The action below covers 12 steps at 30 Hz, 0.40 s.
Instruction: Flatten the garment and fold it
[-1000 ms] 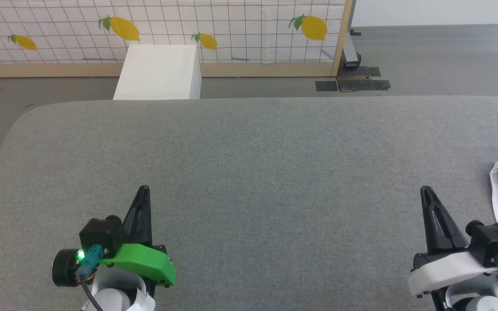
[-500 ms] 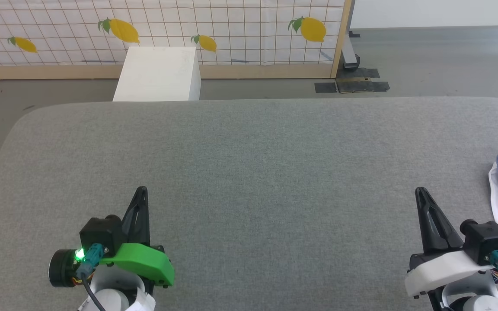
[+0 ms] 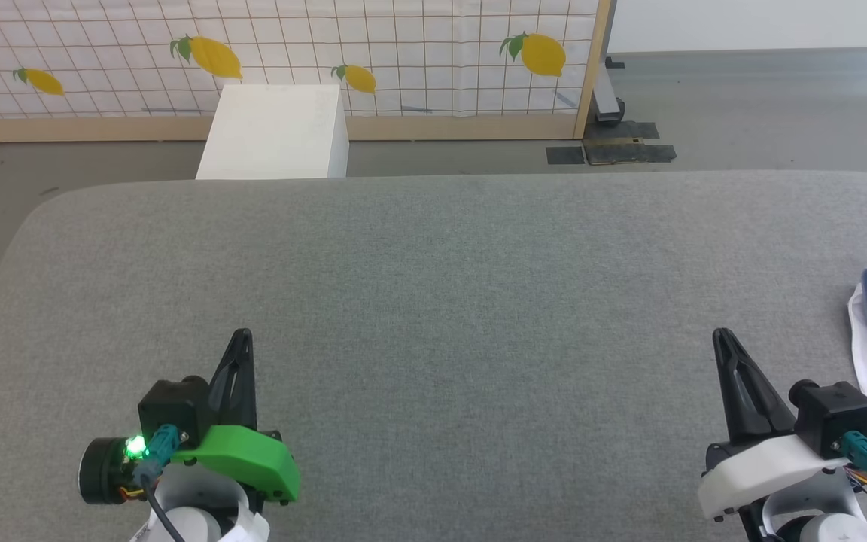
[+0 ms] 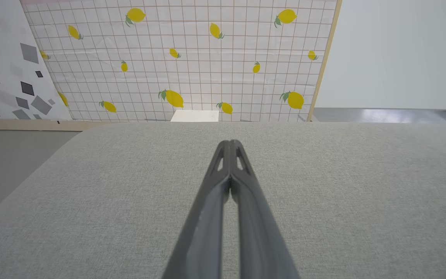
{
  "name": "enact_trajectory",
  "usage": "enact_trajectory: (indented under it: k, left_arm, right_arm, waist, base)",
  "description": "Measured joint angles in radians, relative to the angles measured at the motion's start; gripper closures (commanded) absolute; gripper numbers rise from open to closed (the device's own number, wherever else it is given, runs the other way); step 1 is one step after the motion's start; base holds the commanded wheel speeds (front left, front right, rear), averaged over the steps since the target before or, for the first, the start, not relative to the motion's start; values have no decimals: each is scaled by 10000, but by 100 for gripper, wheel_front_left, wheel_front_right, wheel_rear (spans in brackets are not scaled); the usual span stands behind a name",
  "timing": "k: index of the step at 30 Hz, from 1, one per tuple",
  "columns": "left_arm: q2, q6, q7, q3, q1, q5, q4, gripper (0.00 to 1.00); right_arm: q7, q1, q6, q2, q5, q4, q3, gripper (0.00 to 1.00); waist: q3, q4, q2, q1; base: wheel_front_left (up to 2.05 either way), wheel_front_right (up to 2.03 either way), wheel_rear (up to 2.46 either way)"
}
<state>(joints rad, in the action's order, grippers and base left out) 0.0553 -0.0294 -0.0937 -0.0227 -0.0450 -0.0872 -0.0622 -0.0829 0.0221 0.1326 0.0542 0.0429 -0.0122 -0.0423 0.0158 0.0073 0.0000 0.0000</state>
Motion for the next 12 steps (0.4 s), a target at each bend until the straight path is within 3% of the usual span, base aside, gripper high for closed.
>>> enact_trajectory:
  k: [12]
  left_arm:
    - [0, 48, 305, 67, 83, 178, 163, 100]
  right_arm:
    - [228, -6, 0, -2, -104, 23, 115, 100]
  waist:
    - [-50, -23, 0, 0]
  base:
    - [0, 0, 0]
